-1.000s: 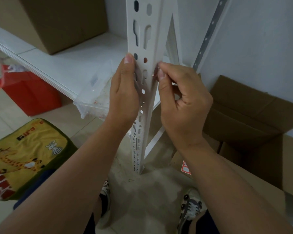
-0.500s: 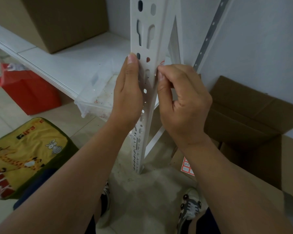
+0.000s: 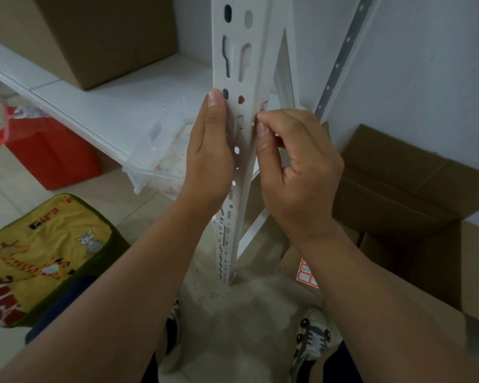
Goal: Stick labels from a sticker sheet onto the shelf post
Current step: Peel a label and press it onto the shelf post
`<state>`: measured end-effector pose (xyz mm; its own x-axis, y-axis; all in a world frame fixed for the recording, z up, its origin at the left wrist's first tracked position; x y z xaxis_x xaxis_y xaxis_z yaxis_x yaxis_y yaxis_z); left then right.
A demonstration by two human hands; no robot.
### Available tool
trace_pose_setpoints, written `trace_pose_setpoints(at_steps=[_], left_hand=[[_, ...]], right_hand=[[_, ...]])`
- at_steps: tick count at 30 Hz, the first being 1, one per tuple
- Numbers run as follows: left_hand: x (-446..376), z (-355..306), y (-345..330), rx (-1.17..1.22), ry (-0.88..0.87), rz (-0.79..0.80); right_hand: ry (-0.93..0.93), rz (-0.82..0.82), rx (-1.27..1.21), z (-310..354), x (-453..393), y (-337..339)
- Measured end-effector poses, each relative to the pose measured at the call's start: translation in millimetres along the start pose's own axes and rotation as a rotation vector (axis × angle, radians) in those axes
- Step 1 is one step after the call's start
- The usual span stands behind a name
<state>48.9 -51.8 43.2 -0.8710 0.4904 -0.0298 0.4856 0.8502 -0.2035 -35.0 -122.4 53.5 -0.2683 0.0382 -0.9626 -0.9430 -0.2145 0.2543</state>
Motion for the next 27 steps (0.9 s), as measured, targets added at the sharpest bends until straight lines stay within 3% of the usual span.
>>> trace_pose_setpoints(at_steps=[6,16,22,27], left_hand=[[-5,1,3,0.02,-0.022,0.043],[-6,3,4,0.025,-0.028,0.052],[-5,2,6,-0.002,-0.033,0.053],[-4,0,6,0.002,-0.016,0.061]], right_hand=[[-0.159,-0.069,-0.094,4,0,3],[-0.117,-0.041,-0.071,6,-2,0],[-0.289,-0.051,-0.206,6,-5,-5],[-0.265,-0.034,-0.192,6,-9,-4]])
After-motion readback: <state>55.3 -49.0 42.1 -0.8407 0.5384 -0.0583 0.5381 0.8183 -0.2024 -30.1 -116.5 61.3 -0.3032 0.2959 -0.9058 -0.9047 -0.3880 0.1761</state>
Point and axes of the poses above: each hand's wrist, its own x-axis away from the middle knuckle, its own y-axis out of the back of the hand, z = x × y, the point moved 3 cm from there along -x, towards the middle knuckle, and after that the axes turned 13 degrees about y, right-handed, at the moved point
